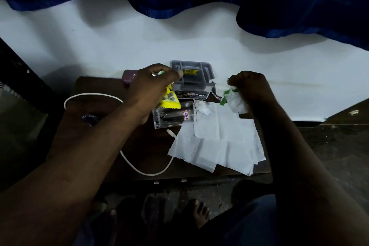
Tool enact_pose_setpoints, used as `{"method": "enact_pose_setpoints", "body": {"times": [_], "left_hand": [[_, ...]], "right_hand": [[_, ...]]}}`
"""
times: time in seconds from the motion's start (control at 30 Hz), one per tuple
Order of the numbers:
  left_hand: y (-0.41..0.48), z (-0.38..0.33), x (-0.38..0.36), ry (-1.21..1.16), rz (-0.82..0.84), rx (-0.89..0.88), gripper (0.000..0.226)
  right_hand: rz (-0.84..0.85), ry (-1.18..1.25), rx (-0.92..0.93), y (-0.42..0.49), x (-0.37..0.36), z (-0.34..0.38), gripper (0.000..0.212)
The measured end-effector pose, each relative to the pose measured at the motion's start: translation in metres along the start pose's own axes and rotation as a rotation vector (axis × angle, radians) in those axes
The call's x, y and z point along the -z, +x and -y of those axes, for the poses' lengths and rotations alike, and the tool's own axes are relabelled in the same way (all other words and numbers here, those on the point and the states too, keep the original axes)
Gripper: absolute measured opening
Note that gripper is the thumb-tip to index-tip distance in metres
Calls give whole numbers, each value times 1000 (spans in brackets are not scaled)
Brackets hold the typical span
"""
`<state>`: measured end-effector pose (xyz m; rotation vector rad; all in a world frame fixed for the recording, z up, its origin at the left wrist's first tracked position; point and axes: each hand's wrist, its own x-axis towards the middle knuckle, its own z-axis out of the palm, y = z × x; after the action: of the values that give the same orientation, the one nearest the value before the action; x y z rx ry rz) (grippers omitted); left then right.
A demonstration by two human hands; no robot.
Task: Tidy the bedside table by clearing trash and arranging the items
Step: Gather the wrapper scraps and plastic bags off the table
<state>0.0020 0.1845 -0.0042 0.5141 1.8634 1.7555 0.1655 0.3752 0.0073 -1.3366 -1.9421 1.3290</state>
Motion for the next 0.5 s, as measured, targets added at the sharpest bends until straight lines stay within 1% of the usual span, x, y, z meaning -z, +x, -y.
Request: {"method": "enact_pose_setpoints", "body": {"times": [0.07, 0.1, 0.17, 0.2, 0.27, 0.3, 0.37, 0.4, 0.5], "left_hand": [[-3, -1, -10, -61, 30, 75, 27], [-4, -1, -15, -70, 82, 112, 25], [-6, 1, -21, -68, 190, 155, 24], [-6, 2, -24, -63, 210, 158, 24], [-3, 3, -27, -35, 175, 143, 28], [-1, 3, -27, -26, 146, 129, 29], [4, 2, -25, -48, 93, 120, 32], [8, 3, -23, -60, 62, 124, 30], [14, 5, -18, -42, -26, 118, 23]], "right_hand": [[8, 50, 18, 1, -1, 1, 14], [24, 21, 35, 1, -1, 0, 17], [75, -51, 63, 3, -5, -5, 30], [78, -119, 82, 5, -7, -9, 31], [34, -396, 157, 7, -10, -17, 16], [18, -537, 198, 8, -12, -20, 22], [48, -732, 256, 9, -18, -27, 51], [70, -785, 278, 11, -22, -30, 56], [158, -835, 261, 14, -35, -38, 45]]}}
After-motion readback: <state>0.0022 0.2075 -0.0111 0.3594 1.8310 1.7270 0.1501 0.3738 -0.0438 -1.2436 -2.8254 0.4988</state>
